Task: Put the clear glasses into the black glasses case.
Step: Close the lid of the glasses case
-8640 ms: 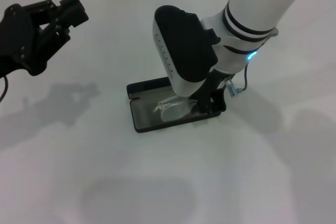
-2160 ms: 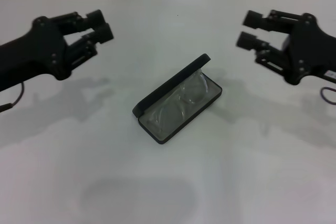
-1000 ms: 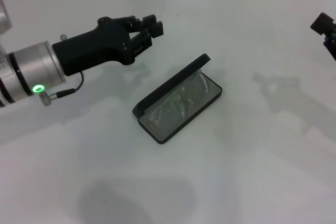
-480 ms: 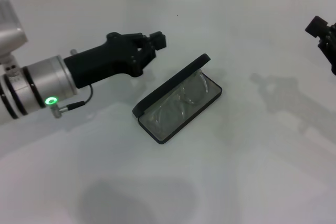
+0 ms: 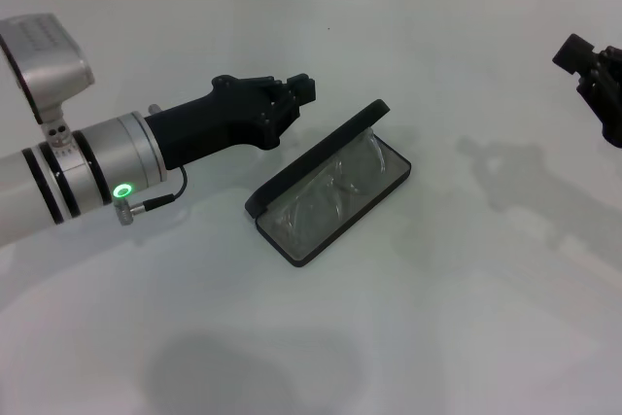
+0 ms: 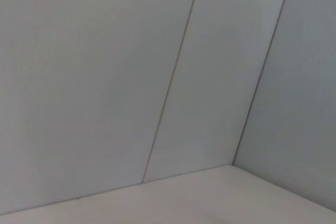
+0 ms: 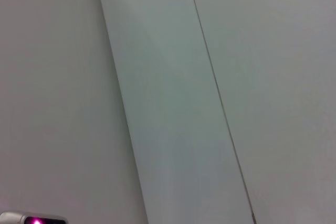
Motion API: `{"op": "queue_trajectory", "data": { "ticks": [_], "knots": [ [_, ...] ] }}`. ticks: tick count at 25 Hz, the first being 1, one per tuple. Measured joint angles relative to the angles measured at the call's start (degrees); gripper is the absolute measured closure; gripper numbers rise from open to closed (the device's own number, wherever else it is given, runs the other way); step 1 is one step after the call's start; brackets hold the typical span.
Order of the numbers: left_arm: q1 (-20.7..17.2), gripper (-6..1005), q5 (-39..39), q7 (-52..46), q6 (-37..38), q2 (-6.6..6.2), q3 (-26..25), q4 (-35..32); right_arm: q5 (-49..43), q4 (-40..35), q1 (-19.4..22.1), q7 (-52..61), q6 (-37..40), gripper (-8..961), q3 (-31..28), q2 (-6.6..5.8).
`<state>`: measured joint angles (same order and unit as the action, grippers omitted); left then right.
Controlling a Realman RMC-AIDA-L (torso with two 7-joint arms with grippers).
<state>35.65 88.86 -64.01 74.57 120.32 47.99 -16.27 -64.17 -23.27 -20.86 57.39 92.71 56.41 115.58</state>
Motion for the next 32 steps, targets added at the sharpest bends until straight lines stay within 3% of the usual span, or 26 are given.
{"op": "queue_trajectory", "data": {
  "ticks": [10, 32],
  "knots": [
    [1.4, 930, -0.1, 0.8, -1.3, 0.37, 3.0, 3.4, 0.0, 0.6, -0.6, 0.0, 0.0, 952, 0.8, 0.00],
    [2.5, 926, -0.4, 2.4, -4.3, 0.35, 3.0, 6.9, -0.2, 0.9, -0.8, 0.0, -0.1, 951, 1.5, 0.09]
  ]
}}
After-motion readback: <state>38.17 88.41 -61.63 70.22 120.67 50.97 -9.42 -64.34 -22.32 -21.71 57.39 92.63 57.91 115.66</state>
